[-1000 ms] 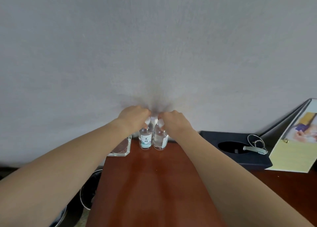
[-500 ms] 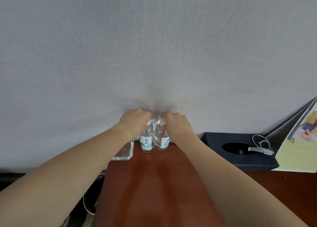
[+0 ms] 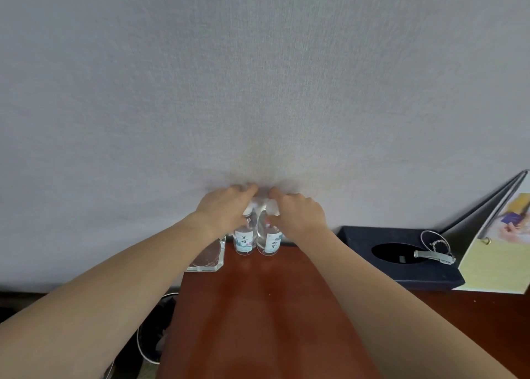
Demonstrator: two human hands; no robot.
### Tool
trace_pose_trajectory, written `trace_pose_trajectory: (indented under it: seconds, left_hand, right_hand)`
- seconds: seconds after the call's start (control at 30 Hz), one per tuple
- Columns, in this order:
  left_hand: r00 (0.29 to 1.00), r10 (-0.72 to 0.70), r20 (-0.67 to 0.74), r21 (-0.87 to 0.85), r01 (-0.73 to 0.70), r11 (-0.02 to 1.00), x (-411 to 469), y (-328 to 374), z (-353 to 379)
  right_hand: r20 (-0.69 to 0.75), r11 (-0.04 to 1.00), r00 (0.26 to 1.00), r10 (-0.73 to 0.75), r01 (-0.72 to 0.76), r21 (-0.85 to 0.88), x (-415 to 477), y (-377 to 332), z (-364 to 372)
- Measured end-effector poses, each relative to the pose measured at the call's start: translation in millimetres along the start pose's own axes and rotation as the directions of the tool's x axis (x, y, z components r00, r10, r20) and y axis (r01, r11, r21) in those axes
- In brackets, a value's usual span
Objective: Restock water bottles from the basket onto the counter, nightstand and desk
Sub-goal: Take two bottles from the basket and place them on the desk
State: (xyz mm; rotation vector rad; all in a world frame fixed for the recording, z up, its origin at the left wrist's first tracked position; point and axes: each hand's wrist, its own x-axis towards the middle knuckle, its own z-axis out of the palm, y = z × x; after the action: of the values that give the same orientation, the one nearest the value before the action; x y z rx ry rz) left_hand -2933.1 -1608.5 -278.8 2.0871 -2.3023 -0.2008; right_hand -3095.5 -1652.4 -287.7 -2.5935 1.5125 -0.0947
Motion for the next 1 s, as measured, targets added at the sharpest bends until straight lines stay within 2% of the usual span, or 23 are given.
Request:
trace_pose_trajectory:
  seconds: [0.27, 0.6, 0.77, 1.0]
  left_hand:
    - [0.998, 0.01, -0.055, -0.038, -0.012, 0.999, -3, -2, 2]
    - [0.999, 0.01, -0.051, -0.097, -0.015, 0.995, -2, -5, 2]
    - [0.997, 0.01, -0.076, -0.088, -0.017, 0.996, 1, -6, 4]
    - [0.997, 0.014, -0.075, -0.078, -0.02, 0.997, 0, -6, 5]
  right_hand:
    - [0.011, 1.0, 1.0, -0.012, 0.012, 0.0, -2, 6, 3]
    - [-0.016, 0.999, 1.0, -0.021, 0.022, 0.031, 3, 3, 7]
    - [-0.038, 0.998, 0.998, -0.059, 0.058, -0.013, 2, 7, 11]
    - [-0.045, 0.999, 0.998, -0.035, 0.034, -0.025, 4, 6, 14]
